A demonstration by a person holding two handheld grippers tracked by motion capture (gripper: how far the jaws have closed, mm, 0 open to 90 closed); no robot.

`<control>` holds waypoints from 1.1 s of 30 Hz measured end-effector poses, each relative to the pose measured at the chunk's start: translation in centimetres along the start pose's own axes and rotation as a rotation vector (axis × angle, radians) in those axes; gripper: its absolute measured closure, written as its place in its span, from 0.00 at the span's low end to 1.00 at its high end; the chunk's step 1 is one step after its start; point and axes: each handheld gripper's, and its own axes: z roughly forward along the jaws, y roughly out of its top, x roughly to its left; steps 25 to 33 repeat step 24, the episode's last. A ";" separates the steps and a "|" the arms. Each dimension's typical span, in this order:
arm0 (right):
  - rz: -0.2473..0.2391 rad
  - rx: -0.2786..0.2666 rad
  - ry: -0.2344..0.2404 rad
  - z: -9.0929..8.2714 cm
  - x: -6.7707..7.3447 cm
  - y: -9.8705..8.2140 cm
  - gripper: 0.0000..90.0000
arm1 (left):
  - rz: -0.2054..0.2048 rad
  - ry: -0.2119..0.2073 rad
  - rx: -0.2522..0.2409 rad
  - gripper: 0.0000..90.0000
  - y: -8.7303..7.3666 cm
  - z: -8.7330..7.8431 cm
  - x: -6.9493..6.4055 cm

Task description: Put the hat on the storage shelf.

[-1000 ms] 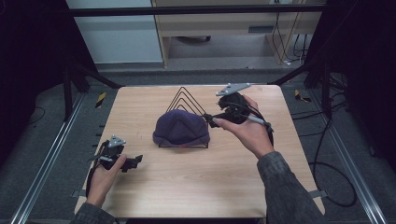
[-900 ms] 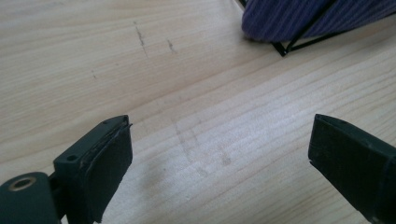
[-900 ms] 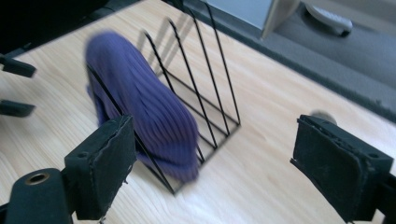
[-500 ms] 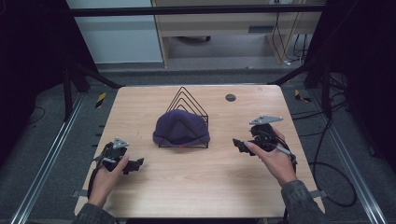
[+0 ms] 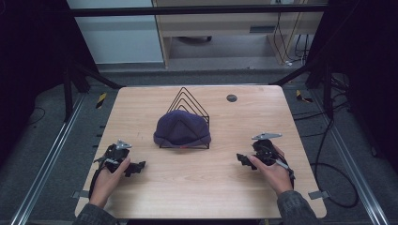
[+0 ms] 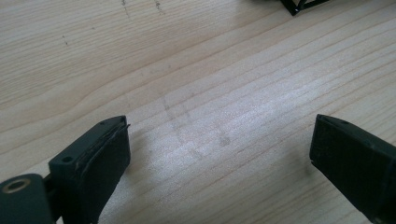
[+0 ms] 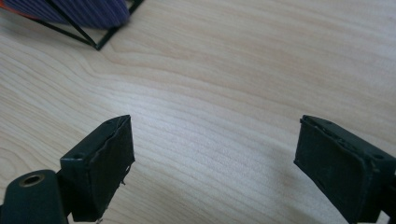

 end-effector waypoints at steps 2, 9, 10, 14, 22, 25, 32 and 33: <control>0.003 0.004 0.000 0.2 -0.1 -0.2 0.13 | 0.001 -0.001 0.004 0.05 0.0 0.1 0.0; 0.008 0.032 -0.021 1.3 0.0 -1.5 0.11 | 0.018 -0.003 0.016 0.01 0.0 0.5 -0.4; -0.007 0.031 -0.029 1.3 0.1 -1.5 0.10 | 0.018 -0.003 0.016 0.01 0.0 0.5 -0.4; -0.090 0.015 -0.084 1.9 1.0 -2.1 0.05 | 0.014 -0.001 0.007 0.00 -0.1 0.6 -0.3; -0.091 -0.042 -0.095 2.2 1.3 -2.7 0.02 | 0.016 -0.002 -0.009 0.00 -0.3 0.6 -0.3; -0.091 -0.042 -0.095 2.2 1.3 -2.7 0.02 | 0.022 -0.004 -0.009 0.00 -0.3 0.6 -0.3; -0.091 -0.042 -0.095 2.2 1.3 -2.7 0.02 | 0.022 -0.004 -0.009 0.00 -0.3 0.6 -0.3; -0.091 -0.042 -0.095 2.2 1.3 -2.7 0.02 | 0.022 -0.004 -0.009 0.00 -0.3 0.6 -0.3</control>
